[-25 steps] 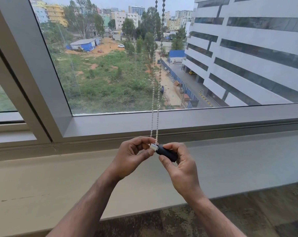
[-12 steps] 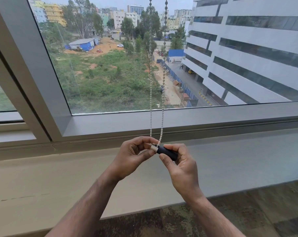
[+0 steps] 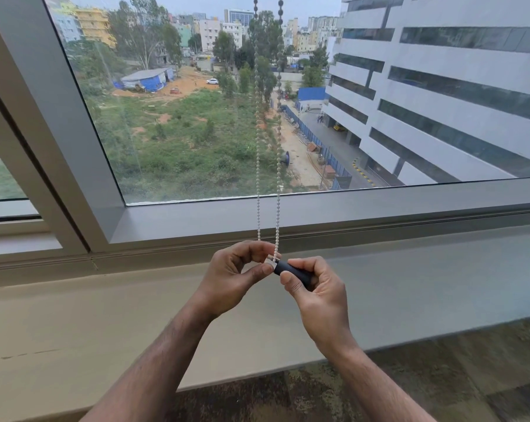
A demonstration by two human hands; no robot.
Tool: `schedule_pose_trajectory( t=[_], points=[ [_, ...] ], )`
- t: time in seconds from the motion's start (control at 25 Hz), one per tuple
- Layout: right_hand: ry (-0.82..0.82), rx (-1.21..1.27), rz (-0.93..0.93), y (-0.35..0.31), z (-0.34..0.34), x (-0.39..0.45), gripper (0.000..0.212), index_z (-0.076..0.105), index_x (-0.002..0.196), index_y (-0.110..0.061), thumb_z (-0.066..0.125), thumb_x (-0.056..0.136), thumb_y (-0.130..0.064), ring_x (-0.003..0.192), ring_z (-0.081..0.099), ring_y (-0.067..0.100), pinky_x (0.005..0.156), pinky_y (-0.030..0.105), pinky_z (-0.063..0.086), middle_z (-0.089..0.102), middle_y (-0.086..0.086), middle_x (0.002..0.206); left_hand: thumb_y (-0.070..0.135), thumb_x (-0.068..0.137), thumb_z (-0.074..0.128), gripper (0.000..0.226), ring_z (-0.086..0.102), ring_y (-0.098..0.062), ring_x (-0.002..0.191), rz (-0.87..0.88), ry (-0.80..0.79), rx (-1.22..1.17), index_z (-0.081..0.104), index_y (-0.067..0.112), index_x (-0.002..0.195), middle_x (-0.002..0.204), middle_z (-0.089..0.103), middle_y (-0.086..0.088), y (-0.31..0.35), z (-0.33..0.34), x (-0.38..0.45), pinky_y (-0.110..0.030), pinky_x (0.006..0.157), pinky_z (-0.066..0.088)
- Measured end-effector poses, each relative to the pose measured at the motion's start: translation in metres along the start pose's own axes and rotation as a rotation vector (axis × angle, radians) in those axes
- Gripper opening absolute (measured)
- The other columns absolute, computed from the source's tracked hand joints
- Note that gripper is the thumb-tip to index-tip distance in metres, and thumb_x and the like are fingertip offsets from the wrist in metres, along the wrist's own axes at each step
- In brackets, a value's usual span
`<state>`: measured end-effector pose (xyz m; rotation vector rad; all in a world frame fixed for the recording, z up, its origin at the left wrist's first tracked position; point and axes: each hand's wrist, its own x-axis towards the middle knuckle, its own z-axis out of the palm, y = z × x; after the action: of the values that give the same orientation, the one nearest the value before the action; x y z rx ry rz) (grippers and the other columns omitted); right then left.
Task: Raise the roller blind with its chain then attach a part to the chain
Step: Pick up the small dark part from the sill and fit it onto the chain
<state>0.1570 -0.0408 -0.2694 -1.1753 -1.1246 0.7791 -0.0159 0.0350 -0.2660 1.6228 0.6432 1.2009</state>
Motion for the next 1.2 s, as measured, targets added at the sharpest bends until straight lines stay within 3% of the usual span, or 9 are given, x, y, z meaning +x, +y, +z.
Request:
schedule_pose_trajectory(
  t=[0.08, 0.28, 0.44, 0.6, 0.72, 0.92, 1.2],
  points=[
    [0.002, -0.017, -0.026, 0.0014, -0.0009, -0.0023, 0.026, 0.069, 0.101, -0.024, 0.082, 0.084, -0.010, 0.093, 0.074, 0.019, 0.084, 0.036, 0.061, 0.077, 0.001, 0.097, 0.020, 0.087, 0.077, 0.031, 0.071, -0.036, 0.112, 0.008, -0.034, 0.011, 0.074, 0.022, 0.118, 0.115, 0.078, -0.012, 0.0016, -0.0002, -0.0002, -0.049, 0.101, 0.056],
    [-0.006, -0.023, -0.056, 0.0030, -0.0034, -0.0024, 0.029, 0.067, 0.103, -0.024, 0.083, 0.083, -0.009, 0.098, 0.074, 0.023, 0.089, 0.047, 0.061, 0.075, 0.004, 0.101, 0.009, 0.090, 0.074, 0.027, 0.070, -0.033, 0.115, -0.001, -0.068, 0.061, 0.074, 0.007, 0.117, 0.118, 0.076, -0.012, -0.0006, -0.0028, 0.0009, -0.049, 0.101, 0.055],
    [-0.034, -0.045, -0.105, -0.0002, -0.0062, -0.0046, 0.030, 0.066, 0.105, -0.027, 0.081, 0.085, -0.012, 0.101, 0.072, 0.024, 0.090, 0.046, 0.060, 0.073, 0.005, 0.104, 0.013, 0.087, 0.078, 0.028, 0.070, -0.037, 0.111, 0.002, -0.075, 0.052, 0.073, 0.007, 0.114, 0.114, 0.076, -0.017, 0.0023, -0.0021, 0.0021, -0.047, 0.099, 0.056],
    [-0.048, -0.076, -0.147, -0.0017, -0.0071, -0.0037, 0.030, 0.065, 0.106, -0.024, 0.081, 0.085, -0.009, 0.101, 0.071, 0.025, 0.090, 0.046, 0.059, 0.071, 0.005, 0.106, 0.023, 0.085, 0.079, 0.030, 0.071, -0.026, 0.115, 0.021, -0.059, 0.128, 0.075, 0.017, 0.115, 0.117, 0.078, -0.004, 0.0014, -0.0017, 0.0026, -0.045, 0.105, 0.053],
    [-0.035, -0.068, -0.090, -0.0021, -0.0075, -0.0052, 0.027, 0.068, 0.103, -0.023, 0.082, 0.084, -0.012, 0.097, 0.073, 0.021, 0.087, 0.042, 0.061, 0.075, -0.001, 0.100, 0.026, 0.085, 0.079, 0.028, 0.072, -0.024, 0.113, 0.025, -0.055, 0.173, 0.076, 0.019, 0.112, 0.113, 0.079, 0.002, 0.0004, -0.0018, 0.0026, -0.047, 0.105, 0.053],
    [-0.011, -0.044, 0.004, -0.0004, -0.0059, -0.0029, 0.021, 0.071, 0.097, -0.024, 0.082, 0.084, -0.013, 0.088, 0.076, 0.014, 0.079, 0.031, 0.062, 0.079, -0.003, 0.093, 0.026, 0.084, 0.079, 0.030, 0.073, -0.024, 0.110, 0.030, -0.044, 0.195, 0.076, 0.011, 0.110, 0.109, 0.080, -0.004, -0.0026, -0.0027, 0.0008, -0.050, 0.103, 0.054],
    [-0.019, -0.007, 0.042, 0.0041, -0.0030, -0.0065, 0.019, 0.068, 0.099, -0.020, 0.081, 0.086, -0.014, 0.089, 0.075, 0.020, 0.082, 0.038, 0.063, 0.078, 0.003, 0.094, 0.021, 0.086, 0.079, 0.027, 0.073, -0.023, 0.110, 0.005, -0.087, 0.232, 0.076, 0.009, 0.110, 0.109, 0.080, -0.005, -0.0009, -0.0054, 0.0029, -0.047, 0.103, 0.054]
  ],
)
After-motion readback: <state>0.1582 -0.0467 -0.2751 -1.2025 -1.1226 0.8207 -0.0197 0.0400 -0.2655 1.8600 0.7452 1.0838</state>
